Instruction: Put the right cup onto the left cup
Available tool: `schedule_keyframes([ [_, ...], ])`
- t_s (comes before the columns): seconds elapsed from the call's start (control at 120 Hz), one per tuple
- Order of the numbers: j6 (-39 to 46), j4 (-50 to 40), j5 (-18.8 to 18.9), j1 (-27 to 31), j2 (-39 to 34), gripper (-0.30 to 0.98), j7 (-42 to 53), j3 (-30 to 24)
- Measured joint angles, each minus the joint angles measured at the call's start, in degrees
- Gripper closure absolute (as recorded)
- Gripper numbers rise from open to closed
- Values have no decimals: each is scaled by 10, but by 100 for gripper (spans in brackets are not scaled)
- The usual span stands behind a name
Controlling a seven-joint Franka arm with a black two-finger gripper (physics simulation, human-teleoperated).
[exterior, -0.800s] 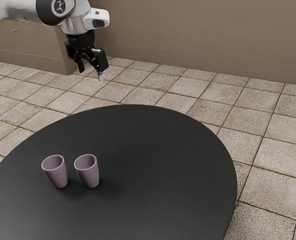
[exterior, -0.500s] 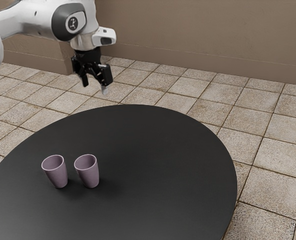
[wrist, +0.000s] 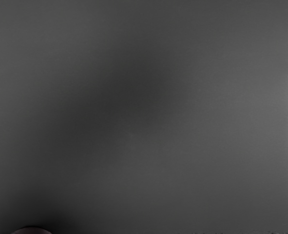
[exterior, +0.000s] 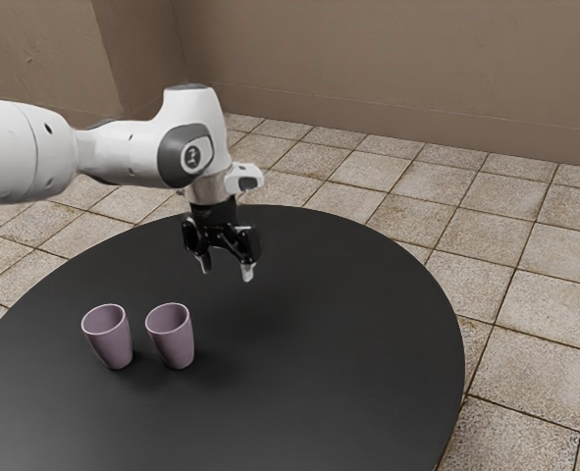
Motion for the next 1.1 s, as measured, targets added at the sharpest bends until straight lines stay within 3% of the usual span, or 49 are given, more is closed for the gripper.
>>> schedule_keyframes([
  [0.15, 32, -110, 4, -2, -86, 2, -25, 0],
  [0.258, 44, -150, 18, 9, -109, 2, -41, 0],
  [0.542, 71, -179, 26, 25, -95, 2, -72, 0],
  [1.1, 133, -214, 8, 22, -63, 3, -110, 0],
])
